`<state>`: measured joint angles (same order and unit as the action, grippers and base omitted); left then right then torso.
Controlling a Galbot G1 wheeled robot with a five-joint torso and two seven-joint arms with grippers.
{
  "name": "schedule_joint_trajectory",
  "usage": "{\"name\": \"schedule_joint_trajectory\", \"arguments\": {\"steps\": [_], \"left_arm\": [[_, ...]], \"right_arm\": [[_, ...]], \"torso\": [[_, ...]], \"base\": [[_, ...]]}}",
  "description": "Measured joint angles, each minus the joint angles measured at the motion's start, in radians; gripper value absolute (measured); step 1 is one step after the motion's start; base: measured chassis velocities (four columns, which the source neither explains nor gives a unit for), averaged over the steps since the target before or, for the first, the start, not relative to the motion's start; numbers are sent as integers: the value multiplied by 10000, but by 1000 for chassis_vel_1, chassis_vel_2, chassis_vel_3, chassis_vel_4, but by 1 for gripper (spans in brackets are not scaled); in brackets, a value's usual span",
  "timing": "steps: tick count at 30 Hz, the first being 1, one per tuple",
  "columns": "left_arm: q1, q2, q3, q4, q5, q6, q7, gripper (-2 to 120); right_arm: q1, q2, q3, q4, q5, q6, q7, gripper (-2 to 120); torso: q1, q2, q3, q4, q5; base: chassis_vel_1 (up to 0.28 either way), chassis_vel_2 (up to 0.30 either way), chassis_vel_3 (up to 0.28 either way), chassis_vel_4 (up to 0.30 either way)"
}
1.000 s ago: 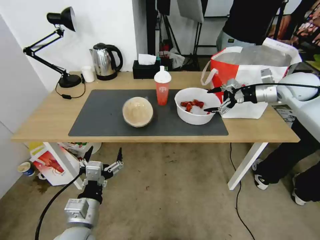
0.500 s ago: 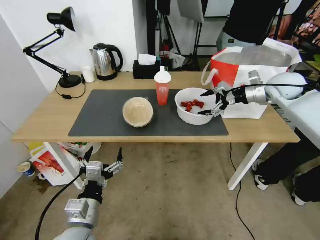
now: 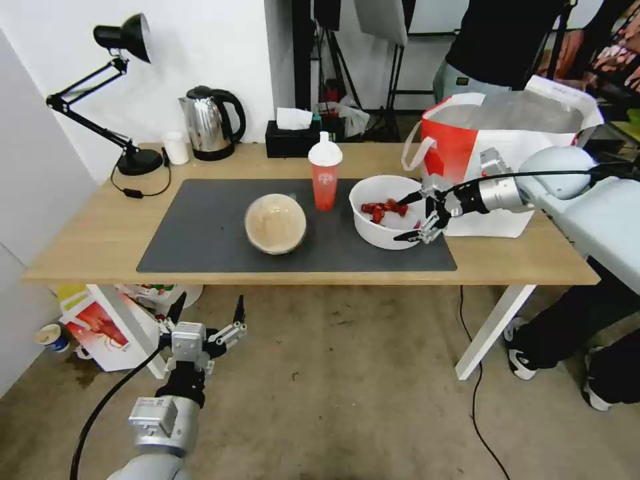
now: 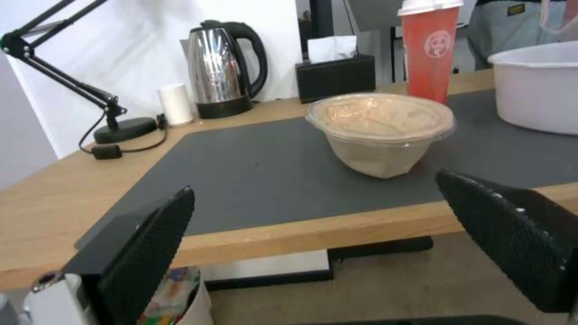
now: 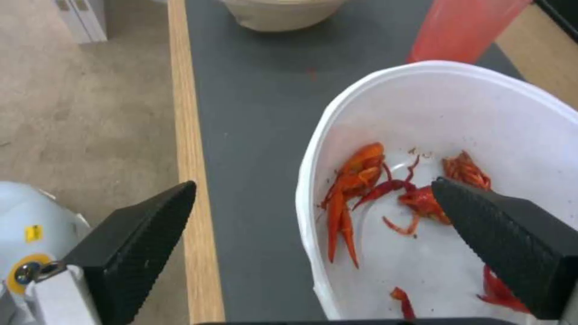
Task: Pick up the trash from the table and place it into the takeout bag.
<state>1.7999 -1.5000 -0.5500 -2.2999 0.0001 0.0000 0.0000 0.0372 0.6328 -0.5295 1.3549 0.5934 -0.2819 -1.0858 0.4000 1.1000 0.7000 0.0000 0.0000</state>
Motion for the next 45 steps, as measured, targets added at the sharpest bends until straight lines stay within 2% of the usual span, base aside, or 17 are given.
{"name": "schedule_joint_trajectory", "arguments": {"steps": [11,35,45], "left_arm": [[0,0,0,0,0,0,0,100],[0,0,0,0,0,0,0,100],[0,0,0,0,0,0,0,100]], "right_arm": [[377,38,-359,-325,-132,-13,-94,100],[963,144,-932,-467,-1372,175,-836,100],[1277,521,-1261,-650,-2161,338,-1158,100]], "torso": [[0,0,0,-1,0],[0,0,0,0,0],[0,0,0,1,-1]], "base": [[0,0,0,0],[0,0,0,0],[0,0,0,0]]}}
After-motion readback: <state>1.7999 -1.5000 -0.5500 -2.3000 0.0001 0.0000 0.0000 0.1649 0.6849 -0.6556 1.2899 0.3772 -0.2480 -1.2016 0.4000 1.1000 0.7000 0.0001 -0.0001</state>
